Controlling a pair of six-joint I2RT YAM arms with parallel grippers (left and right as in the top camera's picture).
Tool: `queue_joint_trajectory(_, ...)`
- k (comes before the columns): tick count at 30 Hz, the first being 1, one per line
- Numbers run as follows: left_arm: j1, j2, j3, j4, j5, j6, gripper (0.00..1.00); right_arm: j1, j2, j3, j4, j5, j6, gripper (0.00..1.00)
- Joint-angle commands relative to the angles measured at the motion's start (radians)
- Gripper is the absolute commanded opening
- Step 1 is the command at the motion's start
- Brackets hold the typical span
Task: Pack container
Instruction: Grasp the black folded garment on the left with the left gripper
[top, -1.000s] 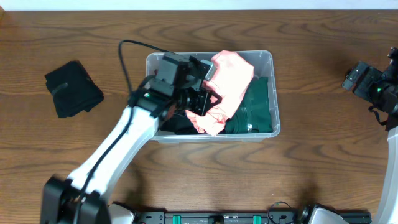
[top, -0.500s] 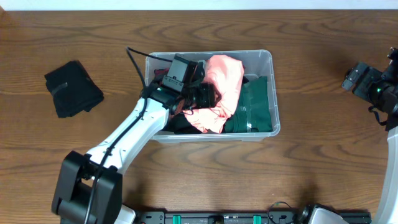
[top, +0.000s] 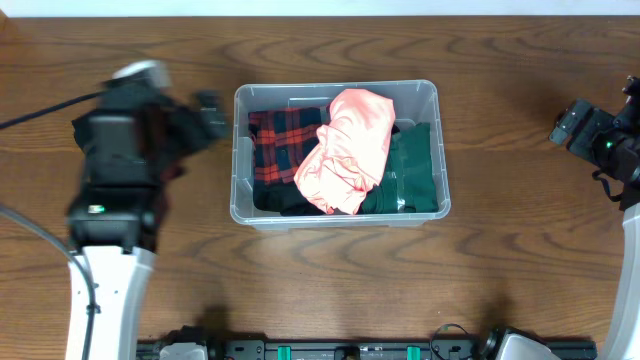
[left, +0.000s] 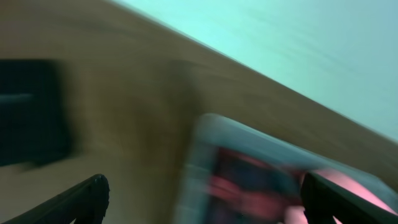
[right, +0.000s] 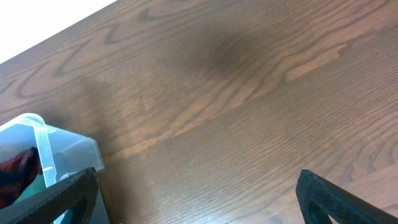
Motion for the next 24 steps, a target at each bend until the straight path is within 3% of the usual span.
queue_joint_trajectory(1,0.220,0.090,-0.004,-0.014,-0.078,0.018,0.98,-0.008,0.001,-0.005,0.002,-0.008,0.010,0.99)
queue_joint_trajectory(4,0.384,0.196,-0.004,0.037,-0.039,0.041,0.98,-0.008,0.001,-0.006,0.002,-0.007,0.010,0.99)
queue_joint_trajectory(11,0.614,0.523,0.017,0.257,0.350,0.199,0.98,-0.008,0.001,-0.006,0.009,-0.007,0.004,0.99)
queue_joint_trajectory(18,0.660,0.797,0.095,0.303,0.485,0.270,0.98,-0.008,0.001,-0.006,0.013,-0.008,-0.005,0.99)
queue_joint_trajectory(24,0.650,0.868,0.105,0.355,0.506,0.317,0.98,-0.008,0.001,-0.006,0.013,-0.008,-0.013,0.99)
